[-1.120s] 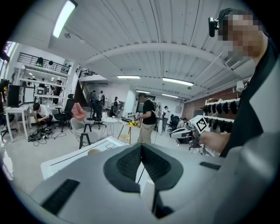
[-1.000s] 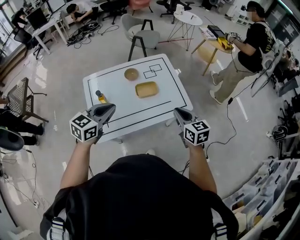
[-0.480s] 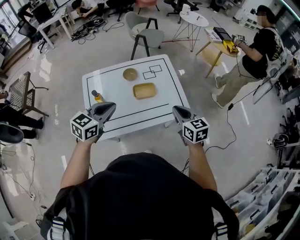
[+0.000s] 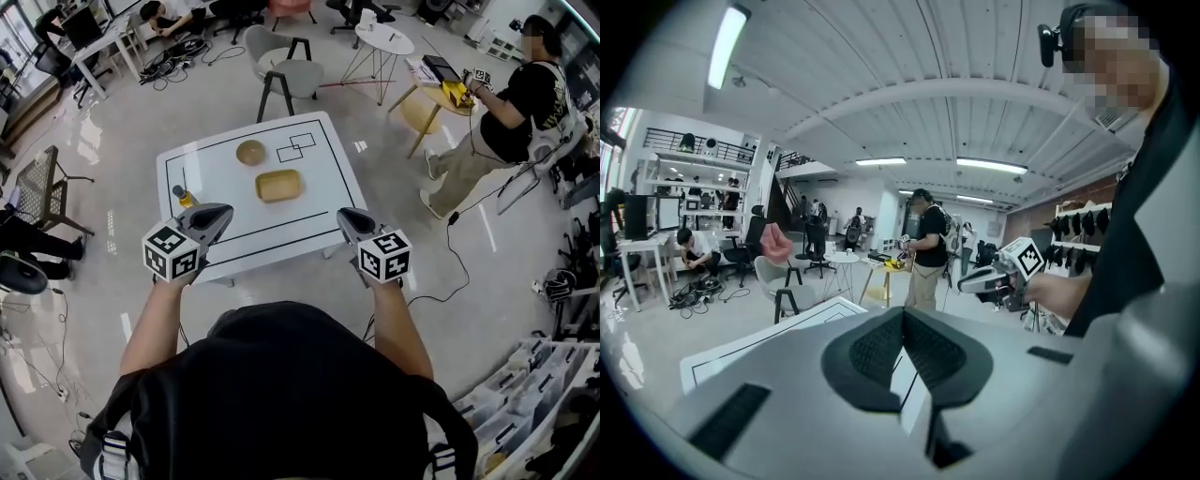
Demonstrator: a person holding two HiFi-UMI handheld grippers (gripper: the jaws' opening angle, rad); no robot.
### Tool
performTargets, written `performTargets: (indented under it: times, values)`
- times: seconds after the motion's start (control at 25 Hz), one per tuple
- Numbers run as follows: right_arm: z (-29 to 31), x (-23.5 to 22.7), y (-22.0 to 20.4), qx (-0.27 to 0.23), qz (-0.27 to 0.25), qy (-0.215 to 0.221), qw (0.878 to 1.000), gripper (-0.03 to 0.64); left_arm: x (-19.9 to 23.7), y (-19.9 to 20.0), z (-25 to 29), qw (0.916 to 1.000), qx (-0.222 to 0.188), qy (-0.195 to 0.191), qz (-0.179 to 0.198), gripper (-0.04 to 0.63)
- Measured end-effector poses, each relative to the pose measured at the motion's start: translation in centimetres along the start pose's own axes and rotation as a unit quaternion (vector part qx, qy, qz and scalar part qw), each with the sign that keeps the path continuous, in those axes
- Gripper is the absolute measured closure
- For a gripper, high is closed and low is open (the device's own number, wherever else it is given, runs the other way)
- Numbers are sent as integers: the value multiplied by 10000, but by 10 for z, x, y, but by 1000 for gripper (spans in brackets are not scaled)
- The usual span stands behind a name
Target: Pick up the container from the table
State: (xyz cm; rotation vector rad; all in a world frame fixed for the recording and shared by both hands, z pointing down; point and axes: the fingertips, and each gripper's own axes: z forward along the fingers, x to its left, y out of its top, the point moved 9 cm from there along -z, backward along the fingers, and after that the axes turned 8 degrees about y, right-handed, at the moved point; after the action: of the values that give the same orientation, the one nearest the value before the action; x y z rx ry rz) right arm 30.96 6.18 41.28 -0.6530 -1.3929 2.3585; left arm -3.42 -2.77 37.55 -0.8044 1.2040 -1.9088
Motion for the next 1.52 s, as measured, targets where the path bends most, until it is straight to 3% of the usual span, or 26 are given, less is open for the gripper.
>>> performTargets:
  times: [0.8,1.52]
  values:
    - [11,-10,15,151,-211,47,9997,580,10,-2,8,10000,-51,44,-57,586]
    - [79,-38,27,484,-143,82,9987,575,65,-13,32,9994,9,-14,-343,586]
